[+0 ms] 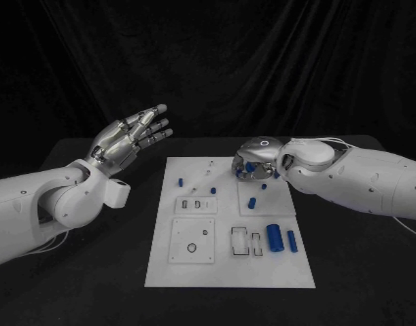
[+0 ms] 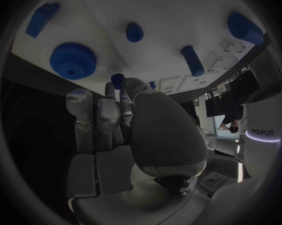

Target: Assemble the parts on the task board

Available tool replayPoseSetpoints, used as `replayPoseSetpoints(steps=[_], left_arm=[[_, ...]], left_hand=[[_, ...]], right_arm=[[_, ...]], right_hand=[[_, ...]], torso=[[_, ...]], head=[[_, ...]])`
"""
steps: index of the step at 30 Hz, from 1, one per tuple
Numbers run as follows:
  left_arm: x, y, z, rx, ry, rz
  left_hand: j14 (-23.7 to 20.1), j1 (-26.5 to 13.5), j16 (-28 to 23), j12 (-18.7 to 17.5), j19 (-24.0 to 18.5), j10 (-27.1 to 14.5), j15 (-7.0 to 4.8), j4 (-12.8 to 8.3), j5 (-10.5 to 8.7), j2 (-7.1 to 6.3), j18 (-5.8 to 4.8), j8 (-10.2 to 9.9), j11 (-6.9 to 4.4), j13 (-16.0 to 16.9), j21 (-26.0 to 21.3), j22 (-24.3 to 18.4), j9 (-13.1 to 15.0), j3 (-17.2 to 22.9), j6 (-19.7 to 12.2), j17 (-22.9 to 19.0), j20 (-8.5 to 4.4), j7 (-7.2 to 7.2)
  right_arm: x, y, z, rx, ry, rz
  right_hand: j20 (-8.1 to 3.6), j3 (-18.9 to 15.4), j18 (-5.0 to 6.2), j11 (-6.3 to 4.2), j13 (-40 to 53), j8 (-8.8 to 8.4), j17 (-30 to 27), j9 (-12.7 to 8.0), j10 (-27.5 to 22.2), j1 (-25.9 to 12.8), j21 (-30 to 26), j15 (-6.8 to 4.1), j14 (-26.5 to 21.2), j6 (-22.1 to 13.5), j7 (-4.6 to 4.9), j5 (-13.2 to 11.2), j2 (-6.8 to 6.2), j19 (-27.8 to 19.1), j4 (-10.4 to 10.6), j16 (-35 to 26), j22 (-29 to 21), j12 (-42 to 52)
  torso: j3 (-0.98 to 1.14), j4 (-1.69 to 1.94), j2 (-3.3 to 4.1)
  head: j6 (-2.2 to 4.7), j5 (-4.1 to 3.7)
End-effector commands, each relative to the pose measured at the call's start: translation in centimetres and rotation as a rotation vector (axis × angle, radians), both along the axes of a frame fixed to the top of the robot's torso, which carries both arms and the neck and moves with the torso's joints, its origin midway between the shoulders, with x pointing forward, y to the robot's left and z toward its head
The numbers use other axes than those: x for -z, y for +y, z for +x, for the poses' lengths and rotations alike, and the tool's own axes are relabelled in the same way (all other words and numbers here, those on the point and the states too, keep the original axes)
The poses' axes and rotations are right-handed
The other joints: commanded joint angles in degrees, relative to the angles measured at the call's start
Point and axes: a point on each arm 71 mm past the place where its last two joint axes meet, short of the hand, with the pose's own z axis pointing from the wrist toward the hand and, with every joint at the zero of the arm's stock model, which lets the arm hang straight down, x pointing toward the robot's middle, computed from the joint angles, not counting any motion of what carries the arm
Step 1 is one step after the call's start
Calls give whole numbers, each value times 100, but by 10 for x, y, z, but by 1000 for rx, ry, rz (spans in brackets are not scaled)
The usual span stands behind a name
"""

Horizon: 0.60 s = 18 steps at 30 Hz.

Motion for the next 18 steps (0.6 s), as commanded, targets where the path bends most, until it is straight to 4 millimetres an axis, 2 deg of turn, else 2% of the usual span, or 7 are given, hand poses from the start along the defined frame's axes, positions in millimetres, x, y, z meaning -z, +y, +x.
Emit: replayPoseSetpoints(steps=[1, 9, 11, 18], left_arm=[[-2, -1, 0, 13, -8, -11], [-1, -6, 2, 24, 0, -7], [-1, -7, 2, 27, 1, -7], [-1, -9, 3, 30, 2, -6]], left_hand=[[17, 68, -14, 19, 5, -1, 34, 10, 27, -7, 46, 33, 56, 9, -26, -7, 6, 40, 46, 7, 47, 12], [18, 101, -15, 23, 1, 8, 31, 4, 49, -11, 58, 36, 63, 10, -28, -11, 5, 53, 60, 7, 55, 18], [18, 101, -15, 23, 1, 8, 31, 4, 49, -11, 58, 36, 63, 10, -28, -11, 5, 53, 60, 7, 55, 18], [20, 125, -14, 21, 0, 6, 31, 3, 68, -11, 65, 38, 68, 9, -28, -12, 6, 63, 72, 7, 60, 23]], right_arm=[[-14, 7, 1, -16, -24, 27], [-34, 27, 12, -28, -54, 23], [-35, 31, 15, -25, -51, 19], [-32, 44, 28, -6, -34, -4]], right_hand=[[-50, 12, 13, 1, 3, 31, -4, 11, 27, -19, 19, -27, -5, 24, 14, -28, -7, 7, -10, -30, 8, 32], [-50, 18, 6, -2, 7, 28, 24, 25, 36, -28, 36, -28, 3, 9, 19, -50, -15, 22, -18, -17, 40, 37], [-51, 24, 6, -5, 8, 26, 19, 29, 40, -24, 38, -29, 3, 2, 18, -53, -17, 24, -24, -20, 44, 38], [-52, 37, 3, -6, 10, 21, 19, 40, 51, -22, 44, -30, 3, -12, 29, -65, -15, 29, -35, -21, 59, 41]], torso=[[-2, -5, -3], [-11, 1, -7], [-19, 9, -10], [-26, 24, 3]], head=[[-25, 7], [-34, -8], [-46, -20], [-61, -16]])
